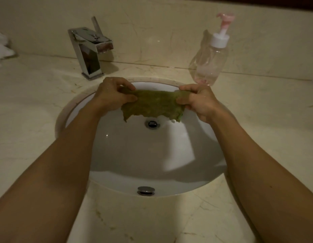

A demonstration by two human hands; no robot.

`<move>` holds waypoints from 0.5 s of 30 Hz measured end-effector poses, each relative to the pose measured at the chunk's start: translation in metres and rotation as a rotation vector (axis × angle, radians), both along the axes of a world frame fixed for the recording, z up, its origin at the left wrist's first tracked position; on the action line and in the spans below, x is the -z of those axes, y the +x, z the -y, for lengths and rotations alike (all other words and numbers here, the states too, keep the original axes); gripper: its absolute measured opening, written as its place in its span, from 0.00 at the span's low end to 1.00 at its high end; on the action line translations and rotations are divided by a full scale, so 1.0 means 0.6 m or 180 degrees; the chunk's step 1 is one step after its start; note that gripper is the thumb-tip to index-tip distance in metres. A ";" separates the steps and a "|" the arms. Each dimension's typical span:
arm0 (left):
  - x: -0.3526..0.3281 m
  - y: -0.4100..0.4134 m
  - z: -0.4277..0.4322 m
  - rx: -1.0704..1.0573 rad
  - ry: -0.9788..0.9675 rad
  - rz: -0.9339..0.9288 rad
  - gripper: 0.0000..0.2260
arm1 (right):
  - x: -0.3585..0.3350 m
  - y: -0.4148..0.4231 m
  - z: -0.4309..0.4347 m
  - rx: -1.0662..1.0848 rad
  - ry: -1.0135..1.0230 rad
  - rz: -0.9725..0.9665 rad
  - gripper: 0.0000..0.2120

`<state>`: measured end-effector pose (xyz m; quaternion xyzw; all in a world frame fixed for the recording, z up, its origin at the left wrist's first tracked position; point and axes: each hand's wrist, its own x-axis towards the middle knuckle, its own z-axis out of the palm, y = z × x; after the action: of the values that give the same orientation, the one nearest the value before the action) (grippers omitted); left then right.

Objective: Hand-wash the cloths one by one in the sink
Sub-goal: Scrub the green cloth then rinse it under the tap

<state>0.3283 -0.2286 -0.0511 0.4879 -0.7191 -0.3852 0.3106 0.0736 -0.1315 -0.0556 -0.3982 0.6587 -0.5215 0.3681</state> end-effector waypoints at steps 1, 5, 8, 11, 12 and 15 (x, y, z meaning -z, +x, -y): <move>0.001 -0.001 0.000 -0.0038 -0.0176 0.0031 0.11 | 0.002 0.002 0.001 -0.0040 0.0065 -0.0132 0.22; -0.002 -0.006 -0.003 0.0145 -0.0216 -0.0268 0.12 | 0.010 0.004 0.005 0.0119 0.0278 -0.1043 0.15; -0.007 -0.004 -0.004 0.0336 0.0203 -0.0415 0.20 | 0.011 -0.004 0.002 0.0314 0.0229 -0.1219 0.06; -0.002 -0.006 -0.004 0.0344 0.0208 0.0213 0.27 | 0.012 -0.007 0.001 0.0310 0.0308 -0.1277 0.04; 0.002 -0.008 -0.003 0.0266 0.0048 0.0454 0.26 | 0.012 -0.005 0.001 0.0277 0.0355 -0.1310 0.05; 0.014 -0.014 0.000 0.0004 -0.0568 0.0925 0.14 | 0.010 -0.002 0.001 0.0261 0.0387 -0.1299 0.08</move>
<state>0.3199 -0.2285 -0.0593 0.5085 -0.7881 -0.2454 0.2452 0.0723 -0.1324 -0.0617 -0.4455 0.7655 -0.4040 0.2289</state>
